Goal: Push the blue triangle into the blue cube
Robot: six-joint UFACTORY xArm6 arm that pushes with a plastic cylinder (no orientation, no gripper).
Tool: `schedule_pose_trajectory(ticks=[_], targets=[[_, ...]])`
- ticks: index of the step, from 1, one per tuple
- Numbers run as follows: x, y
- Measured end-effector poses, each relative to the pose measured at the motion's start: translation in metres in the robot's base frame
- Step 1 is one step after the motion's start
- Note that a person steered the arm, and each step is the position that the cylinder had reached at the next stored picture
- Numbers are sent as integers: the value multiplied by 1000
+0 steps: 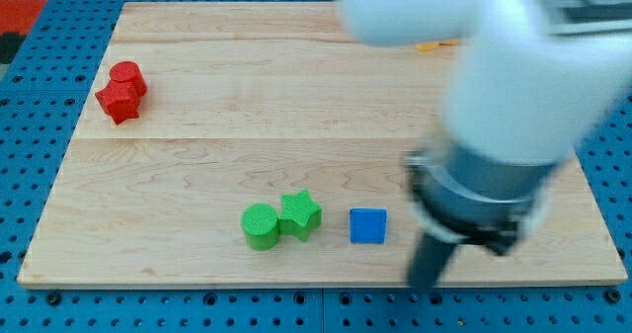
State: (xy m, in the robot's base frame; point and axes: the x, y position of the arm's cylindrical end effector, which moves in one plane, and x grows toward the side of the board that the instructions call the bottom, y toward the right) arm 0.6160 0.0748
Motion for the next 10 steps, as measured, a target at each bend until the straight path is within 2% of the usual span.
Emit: schedule_pose_trajectory(ticks=[1, 2, 4, 6, 7, 8, 9, 10], targets=[[-11, -65], [-50, -33], [-91, -22], [-148, 84], [-148, 99], [-94, 80], [-87, 28], [-124, 2]])
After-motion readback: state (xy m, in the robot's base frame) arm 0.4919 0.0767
